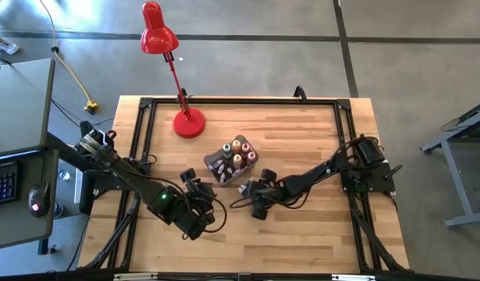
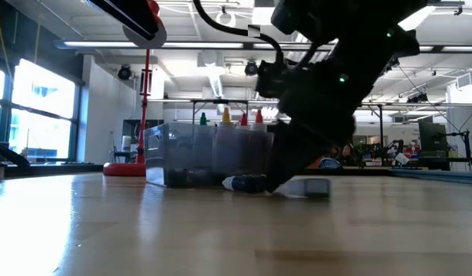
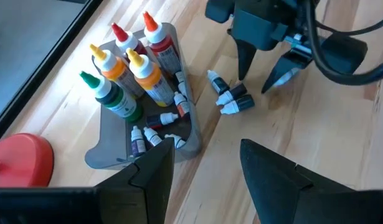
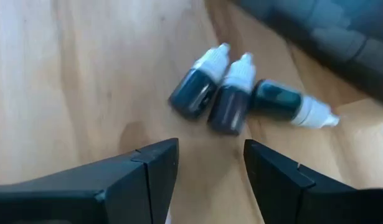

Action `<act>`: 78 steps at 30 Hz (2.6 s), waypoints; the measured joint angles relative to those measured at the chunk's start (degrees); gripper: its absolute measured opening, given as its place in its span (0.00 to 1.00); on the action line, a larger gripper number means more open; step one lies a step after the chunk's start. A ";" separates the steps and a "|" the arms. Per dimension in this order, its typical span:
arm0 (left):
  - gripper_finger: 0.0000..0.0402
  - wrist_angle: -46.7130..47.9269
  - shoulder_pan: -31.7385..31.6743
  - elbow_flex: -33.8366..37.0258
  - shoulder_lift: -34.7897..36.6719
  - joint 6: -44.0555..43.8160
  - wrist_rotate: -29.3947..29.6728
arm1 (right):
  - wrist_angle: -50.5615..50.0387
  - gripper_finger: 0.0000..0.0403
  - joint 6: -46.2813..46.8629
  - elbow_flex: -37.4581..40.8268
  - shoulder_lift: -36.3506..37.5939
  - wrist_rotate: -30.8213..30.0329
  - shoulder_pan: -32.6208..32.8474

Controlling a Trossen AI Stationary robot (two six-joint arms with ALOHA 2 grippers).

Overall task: Pick & Place food coloring
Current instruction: Put the bottom small green food coloring bottle into the bin

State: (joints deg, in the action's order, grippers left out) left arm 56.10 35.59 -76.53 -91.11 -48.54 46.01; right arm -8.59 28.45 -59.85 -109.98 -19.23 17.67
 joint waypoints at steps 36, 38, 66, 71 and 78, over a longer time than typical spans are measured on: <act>0.45 -0.77 0.00 0.00 0.00 0.28 -0.67 | 8.49 0.44 -41.24 13.37 18.91 22.24 7.11; 0.45 -0.88 0.00 0.00 0.00 0.27 -0.73 | 10.34 0.44 -45.46 14.55 18.89 24.24 5.27; 0.45 -1.10 0.00 0.00 0.00 0.24 -1.54 | 11.93 0.44 -57.99 16.45 10.08 39.31 -8.74; 0.45 -1.24 0.00 0.00 0.00 0.24 -1.52 | 14.44 0.40 -54.15 16.26 6.99 39.81 -8.70; 0.45 -1.07 0.00 0.00 0.00 0.24 -1.52 | 17.12 0.28 -53.88 16.25 5.31 40.16 -8.24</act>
State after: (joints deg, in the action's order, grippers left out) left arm 55.02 35.59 -76.53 -91.11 -48.29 44.49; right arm 8.53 -25.43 -43.59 -104.67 20.93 9.43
